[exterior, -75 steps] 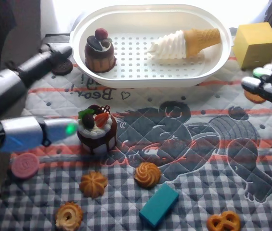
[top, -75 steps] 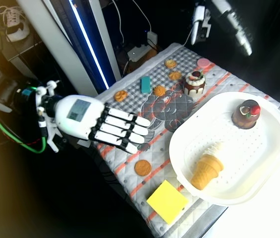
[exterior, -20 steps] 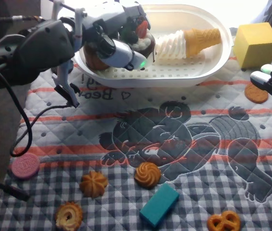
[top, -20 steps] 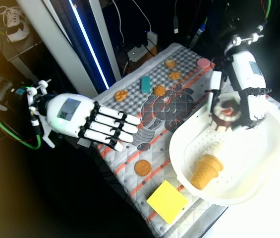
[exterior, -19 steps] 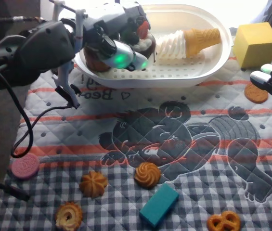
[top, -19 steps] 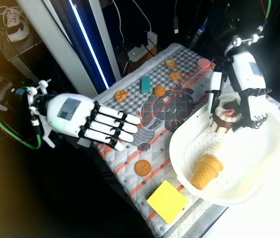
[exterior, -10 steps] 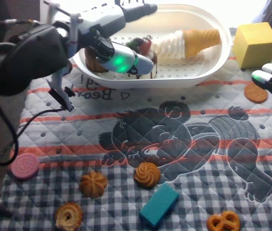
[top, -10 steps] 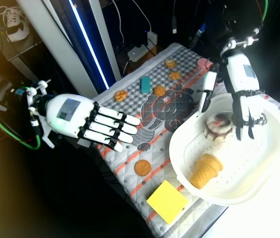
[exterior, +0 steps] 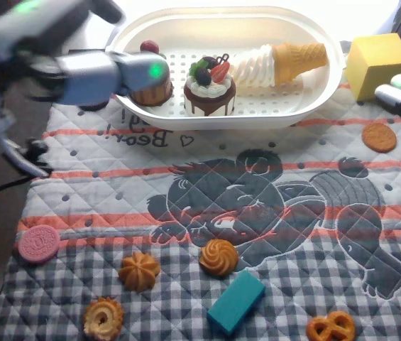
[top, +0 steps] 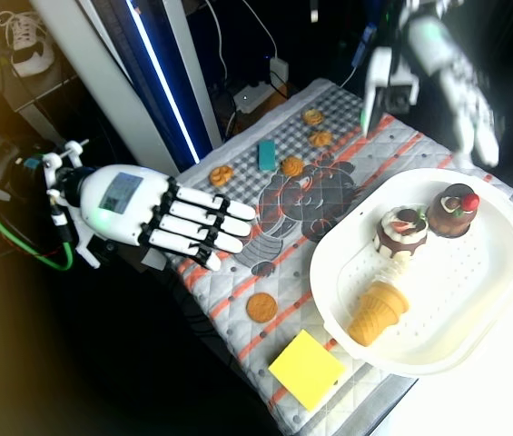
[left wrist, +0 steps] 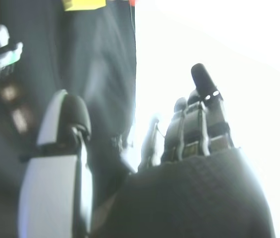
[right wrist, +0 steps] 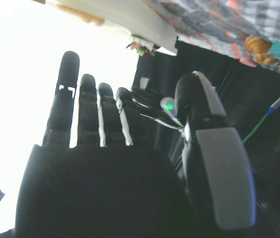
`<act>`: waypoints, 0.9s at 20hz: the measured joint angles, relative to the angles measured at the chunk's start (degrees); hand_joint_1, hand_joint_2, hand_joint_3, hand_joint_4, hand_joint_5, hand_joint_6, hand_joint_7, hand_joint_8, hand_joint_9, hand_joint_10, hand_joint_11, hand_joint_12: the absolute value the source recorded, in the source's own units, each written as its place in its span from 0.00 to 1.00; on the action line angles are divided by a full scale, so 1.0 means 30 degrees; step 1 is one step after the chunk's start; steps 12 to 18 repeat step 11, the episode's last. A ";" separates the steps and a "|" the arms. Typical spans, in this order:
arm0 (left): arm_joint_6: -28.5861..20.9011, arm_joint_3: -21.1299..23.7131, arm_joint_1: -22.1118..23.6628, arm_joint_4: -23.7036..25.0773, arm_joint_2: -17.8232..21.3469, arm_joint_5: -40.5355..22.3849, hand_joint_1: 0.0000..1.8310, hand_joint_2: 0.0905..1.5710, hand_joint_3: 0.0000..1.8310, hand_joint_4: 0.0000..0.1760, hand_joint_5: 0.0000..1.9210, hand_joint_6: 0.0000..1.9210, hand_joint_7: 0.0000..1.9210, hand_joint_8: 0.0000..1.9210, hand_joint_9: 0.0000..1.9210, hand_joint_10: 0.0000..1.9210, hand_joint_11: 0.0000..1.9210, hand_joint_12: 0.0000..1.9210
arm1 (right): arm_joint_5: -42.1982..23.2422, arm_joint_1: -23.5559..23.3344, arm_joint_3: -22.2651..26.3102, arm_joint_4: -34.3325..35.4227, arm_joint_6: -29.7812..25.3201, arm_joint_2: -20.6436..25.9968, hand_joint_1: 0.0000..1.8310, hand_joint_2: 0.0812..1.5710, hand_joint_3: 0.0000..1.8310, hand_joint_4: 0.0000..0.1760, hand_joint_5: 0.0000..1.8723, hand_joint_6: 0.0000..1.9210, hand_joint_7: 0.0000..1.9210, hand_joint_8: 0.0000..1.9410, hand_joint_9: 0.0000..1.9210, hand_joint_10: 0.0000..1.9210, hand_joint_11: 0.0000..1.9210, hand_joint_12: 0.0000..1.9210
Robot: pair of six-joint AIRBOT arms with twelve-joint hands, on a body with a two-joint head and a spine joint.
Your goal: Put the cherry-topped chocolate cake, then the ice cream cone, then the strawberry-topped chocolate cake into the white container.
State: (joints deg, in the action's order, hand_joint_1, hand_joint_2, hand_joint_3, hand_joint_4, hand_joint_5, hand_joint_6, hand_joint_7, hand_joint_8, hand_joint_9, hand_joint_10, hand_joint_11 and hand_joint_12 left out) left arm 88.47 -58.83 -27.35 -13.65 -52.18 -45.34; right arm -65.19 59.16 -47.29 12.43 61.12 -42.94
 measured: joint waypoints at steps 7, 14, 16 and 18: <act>-0.1450 0.2302 -0.4874 -0.0634 0.1508 -0.6812 0.30 0.83 0.01 1.00 0.00 0.00 0.00 0.00 0.05 0.01 0.00 0.45 | -0.1647 -0.0357 -0.0189 0.0372 -0.0022 -0.0007 0.25 0.84 0.00 0.20 0.00 0.00 0.00 0.00 0.00 0.00 0.00 0.32; -0.2208 0.3337 -0.7293 -0.1596 0.2616 -1.0032 0.32 0.84 0.00 1.00 0.00 0.00 0.00 0.00 0.00 0.00 0.00 0.22 | -0.3089 -0.0437 -0.0015 0.1049 0.0007 0.0546 0.28 0.78 0.00 0.23 0.00 0.00 0.00 0.00 0.00 0.00 0.00 0.11; -0.2208 0.3337 -0.7293 -0.1596 0.2616 -1.0032 0.32 0.84 0.00 1.00 0.00 0.00 0.00 0.00 0.00 0.00 0.00 0.22 | -0.3089 -0.0437 -0.0015 0.1049 0.0007 0.0546 0.28 0.78 0.00 0.23 0.00 0.00 0.00 0.00 0.00 0.00 0.00 0.11; -0.2208 0.3337 -0.7293 -0.1596 0.2616 -1.0032 0.32 0.84 0.00 1.00 0.00 0.00 0.00 0.00 0.00 0.00 0.00 0.22 | -0.3089 -0.0437 -0.0015 0.1049 0.0007 0.0546 0.28 0.78 0.00 0.23 0.00 0.00 0.00 0.00 0.00 0.00 0.00 0.11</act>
